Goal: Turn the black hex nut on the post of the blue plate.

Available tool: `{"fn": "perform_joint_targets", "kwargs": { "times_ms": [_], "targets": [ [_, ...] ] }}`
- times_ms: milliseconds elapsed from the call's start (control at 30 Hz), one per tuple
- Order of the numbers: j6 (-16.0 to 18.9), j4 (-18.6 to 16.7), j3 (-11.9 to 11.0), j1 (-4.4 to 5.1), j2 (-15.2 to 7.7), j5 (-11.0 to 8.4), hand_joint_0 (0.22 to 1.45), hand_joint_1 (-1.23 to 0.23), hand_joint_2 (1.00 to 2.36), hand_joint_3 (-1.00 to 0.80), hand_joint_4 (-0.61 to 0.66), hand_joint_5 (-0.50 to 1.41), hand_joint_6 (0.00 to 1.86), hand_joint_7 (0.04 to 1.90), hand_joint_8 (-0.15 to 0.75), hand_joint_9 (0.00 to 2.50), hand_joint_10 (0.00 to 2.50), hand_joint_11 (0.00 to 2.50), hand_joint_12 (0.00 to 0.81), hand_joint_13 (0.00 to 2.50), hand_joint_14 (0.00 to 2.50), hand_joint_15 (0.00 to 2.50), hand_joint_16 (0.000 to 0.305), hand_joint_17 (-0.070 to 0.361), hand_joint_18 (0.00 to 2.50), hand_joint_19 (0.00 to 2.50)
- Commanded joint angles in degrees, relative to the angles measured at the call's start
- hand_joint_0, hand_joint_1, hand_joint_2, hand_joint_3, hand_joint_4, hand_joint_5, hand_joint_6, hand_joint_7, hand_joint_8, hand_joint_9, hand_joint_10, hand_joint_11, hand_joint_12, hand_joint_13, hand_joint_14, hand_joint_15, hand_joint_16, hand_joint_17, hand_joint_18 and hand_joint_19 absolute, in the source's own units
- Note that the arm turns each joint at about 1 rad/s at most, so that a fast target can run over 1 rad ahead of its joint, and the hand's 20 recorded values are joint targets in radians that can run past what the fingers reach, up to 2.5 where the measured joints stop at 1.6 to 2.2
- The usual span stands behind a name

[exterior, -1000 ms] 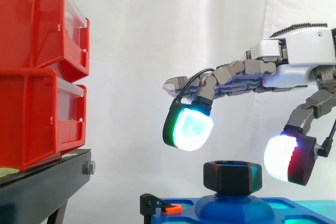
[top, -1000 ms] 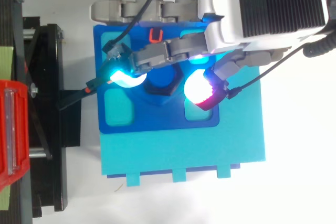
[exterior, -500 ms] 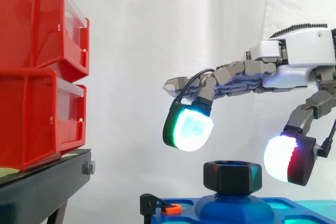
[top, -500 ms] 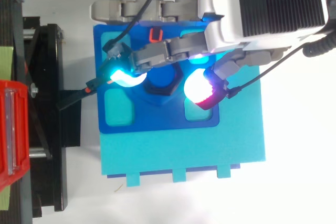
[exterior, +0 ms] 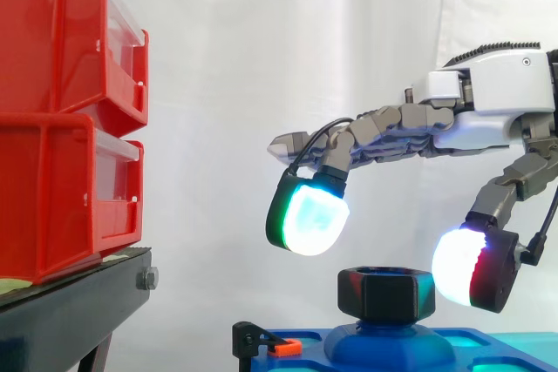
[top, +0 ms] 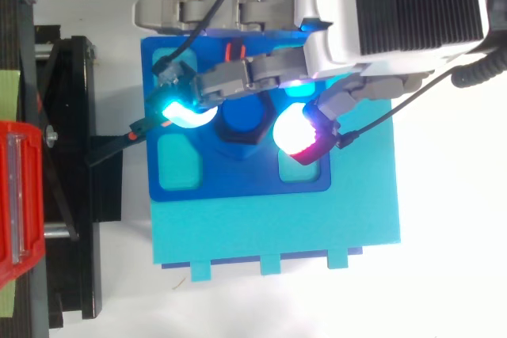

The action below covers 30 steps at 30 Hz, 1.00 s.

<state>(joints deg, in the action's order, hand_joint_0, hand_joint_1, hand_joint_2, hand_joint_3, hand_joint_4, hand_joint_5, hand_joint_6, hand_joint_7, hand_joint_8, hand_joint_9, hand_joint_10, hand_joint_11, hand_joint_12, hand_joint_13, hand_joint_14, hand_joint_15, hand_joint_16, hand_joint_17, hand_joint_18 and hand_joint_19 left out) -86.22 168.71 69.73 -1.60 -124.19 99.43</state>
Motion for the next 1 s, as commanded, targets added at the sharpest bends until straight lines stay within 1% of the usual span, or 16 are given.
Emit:
{"fn": "perform_joint_targets", "kwargs": {
  "times_ms": [0, 233, 333, 533, 567, 633, 967],
  "targets": [
    [0.0, -0.1, 0.0, 0.02, -0.2, -0.82, 0.42, -0.8, 1.0, -0.5, -0.07, -0.3, 0.5, 0.71, 0.096, 0.0, 0.0, 0.0, 0.302, 0.0, 0.0, 0.01, 0.044, 0.1, 0.0, 0.12],
    [0.0, 0.1, 0.0, -0.07, -0.2, -0.91, 0.43, -0.8, 1.0, -0.5, -0.07, -0.3, 0.5, 0.71, 0.097, 0.0, 0.0, 0.0, 0.302, 0.0, 0.0, 0.01, 0.044, 0.099, 0.0, 0.13],
    [0.0, 0.4, 0.1, -0.33, -0.2, -0.82, 0.43, -0.79, 1.0, -0.5, -0.07, -0.3, 0.5, 0.71, 0.098, 0.0, 0.0, 0.0, 0.303, 0.0, 0.0, 0.01, 0.044, 0.099, 0.0, 0.13],
    [0.0, 0.7, 0.0, -0.6, -0.1, -0.64, 0.43, -0.78, 1.0, -0.5, -0.06, -0.3, 0.5, 0.71, 0.098, 0.0, 0.0, 0.0, 0.302, 0.0, 0.0, 0.01, 0.044, 0.098, 0.0, 0.13],
    [0.0, 0.7, 0.0, -0.51, -0.2, -0.64, 0.43, -0.78, 1.0, -0.5, -0.06, -0.3, 0.5, 0.72, 0.098, 0.0, 0.0, 0.0, 0.301, 0.0, 0.0, 0.01, 0.044, 0.098, 0.0, 0.13],
    [0.0, 0.7, 0.1, -0.68, -0.1, -0.55, 0.43, -0.78, 1.0, -0.5, -0.06, -0.3, 0.5, 0.72, 0.098, 0.0, 0.0, 0.0, 0.302, 0.0, 0.0, 0.01, 0.044, 0.098, 0.0, 0.13],
    [0.0, 1.2, 0.1, -0.77, -0.1, -0.47, 0.43, -0.77, 1.0, -0.5, -0.05, -0.3, 0.5, 0.72, 0.102, 0.0, 0.0, 0.0, 0.303, 0.0, 0.0, 0.01, 0.044, 0.098, 0.0, 0.14]
  ]
}}
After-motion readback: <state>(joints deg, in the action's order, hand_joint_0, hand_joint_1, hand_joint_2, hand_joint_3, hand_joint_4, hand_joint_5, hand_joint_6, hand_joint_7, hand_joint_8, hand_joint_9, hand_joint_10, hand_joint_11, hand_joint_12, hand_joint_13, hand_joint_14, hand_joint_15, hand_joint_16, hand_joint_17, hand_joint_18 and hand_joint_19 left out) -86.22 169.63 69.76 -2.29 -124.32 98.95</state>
